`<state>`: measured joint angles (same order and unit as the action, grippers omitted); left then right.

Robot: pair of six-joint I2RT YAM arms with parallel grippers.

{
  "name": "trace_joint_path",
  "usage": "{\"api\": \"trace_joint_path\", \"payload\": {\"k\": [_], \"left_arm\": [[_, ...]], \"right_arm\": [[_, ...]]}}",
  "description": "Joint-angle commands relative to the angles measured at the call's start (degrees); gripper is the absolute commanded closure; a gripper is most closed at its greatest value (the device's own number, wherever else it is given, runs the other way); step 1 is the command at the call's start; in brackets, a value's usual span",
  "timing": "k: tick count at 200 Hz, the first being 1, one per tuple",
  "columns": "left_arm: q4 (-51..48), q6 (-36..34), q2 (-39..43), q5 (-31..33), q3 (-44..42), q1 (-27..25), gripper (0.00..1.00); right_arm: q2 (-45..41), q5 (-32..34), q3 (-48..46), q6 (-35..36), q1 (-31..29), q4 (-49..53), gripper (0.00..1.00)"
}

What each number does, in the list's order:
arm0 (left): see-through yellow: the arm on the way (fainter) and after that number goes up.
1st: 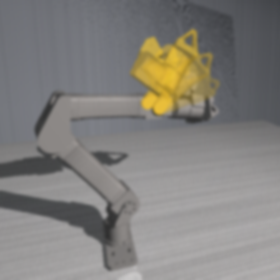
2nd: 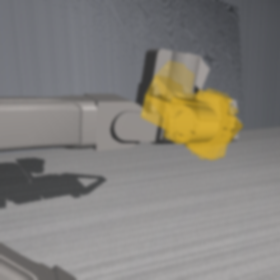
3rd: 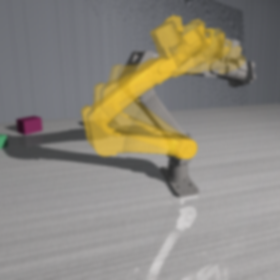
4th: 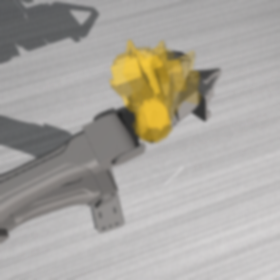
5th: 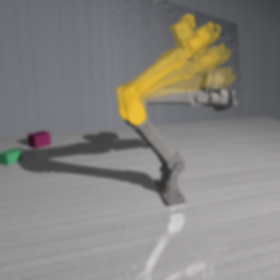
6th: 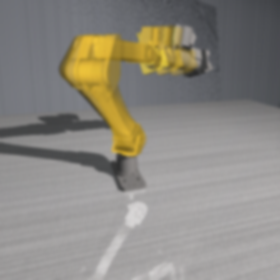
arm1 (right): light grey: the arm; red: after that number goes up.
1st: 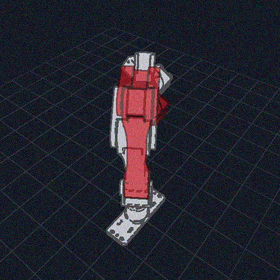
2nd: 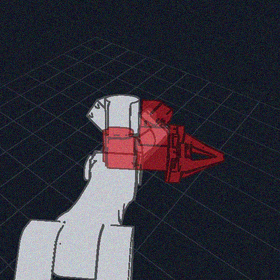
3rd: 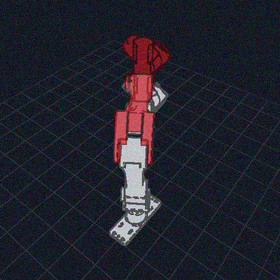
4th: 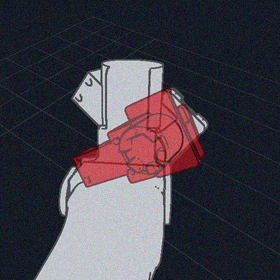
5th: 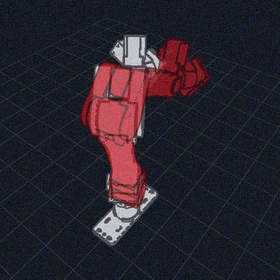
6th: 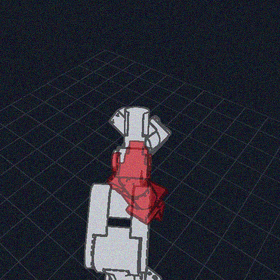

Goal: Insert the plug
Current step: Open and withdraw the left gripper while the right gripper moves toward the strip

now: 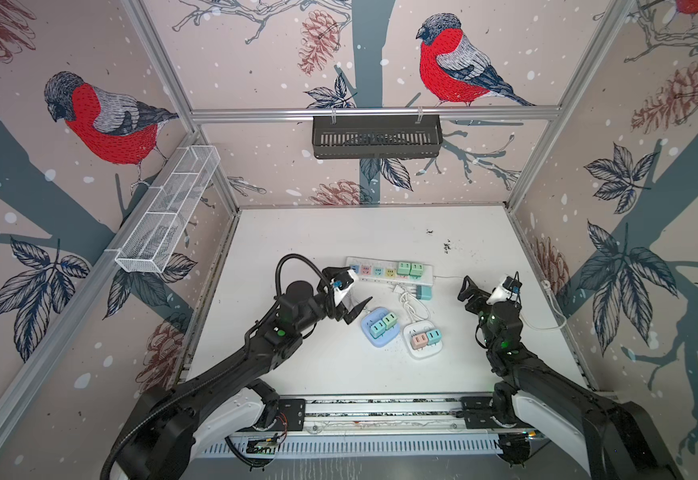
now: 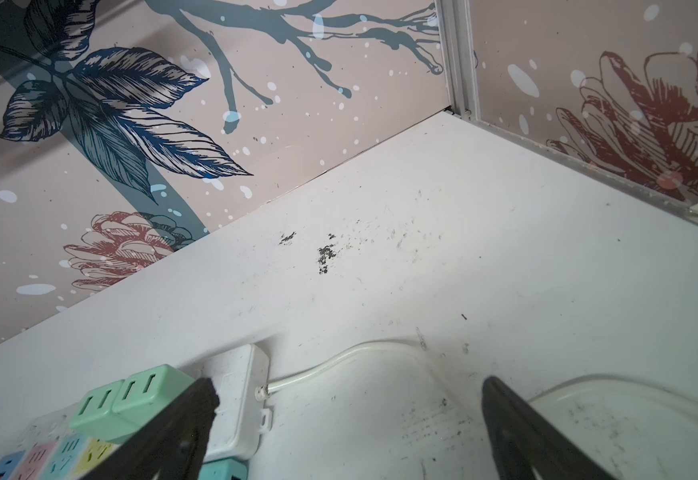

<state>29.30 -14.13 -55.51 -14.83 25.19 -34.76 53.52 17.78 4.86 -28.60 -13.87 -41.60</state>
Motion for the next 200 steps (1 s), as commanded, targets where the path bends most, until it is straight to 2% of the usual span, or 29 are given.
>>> {"api": "trace_joint_path", "payload": {"k": [1, 9, 32, 58, 99, 128, 138, 158, 170, 185, 200], "left_arm": [[12.5, 12.2, 3.2, 16.7, 4.3, 0.8, 0.01], [11.4, 13.8, 3.3, 19.9, 4.7, 0.9, 0.01], [11.1, 12.4, 3.4, 24.5, 4.9, 0.9, 0.01], [9.3, 16.4, 3.4, 27.6, 6.5, 1.0, 0.01], [3.4, 17.5, 1.2, 28.0, 10.5, 1.1, 0.01], [4.9, 17.4, 2.5, 26.8, 8.9, 1.1, 0.01], [5.2, 17.2, 2.8, 26.9, 8.6, 1.2, 0.01], [4.3, 17.3, 3.5, 27.5, 8.6, 1.3, 0.01], [4.0, 17.7, 4.0, 28.0, 8.4, 1.4, 0.01], [3.9, 18.1, 4.6, 27.8, 8.0, 1.5, 0.01], [3.6, 18.8, 4.9, 27.8, 7.8, 1.5, 0.01]], "right_arm": [[0.3, -0.2, 0.4, 1.2, -0.4, -3.4, 0.0], [0.3, 0.0, 0.3, 1.6, -0.8, -4.0, 0.02], [0.4, 1.8, 0.0, 4.0, -3.3, -6.4, 0.09], [2.0, 2.7, 0.7, 6.2, -5.5, -7.2, 0.1], [2.5, 2.1, 1.1, 6.4, -5.6, -6.8, 0.12], [3.6, 1.5, 2.1, 5.8, -4.8, -5.6, 0.12], [3.8, 0.9, 4.1, 3.4, -3.8, -0.7, 0.11], [1.0, -2.5, 13.6, -5.2, -2.3, 22.6, 0.11], [-1.3, -6.5, 18.4, -7.1, -2.4, 32.2, 0.11], [-4.1, -12.2, 24.2, -6.9, -2.6, 39.9, 0.15], [-6.1, -17.0, 28.2, -5.0, -3.1, 41.6, 0.2]]}}
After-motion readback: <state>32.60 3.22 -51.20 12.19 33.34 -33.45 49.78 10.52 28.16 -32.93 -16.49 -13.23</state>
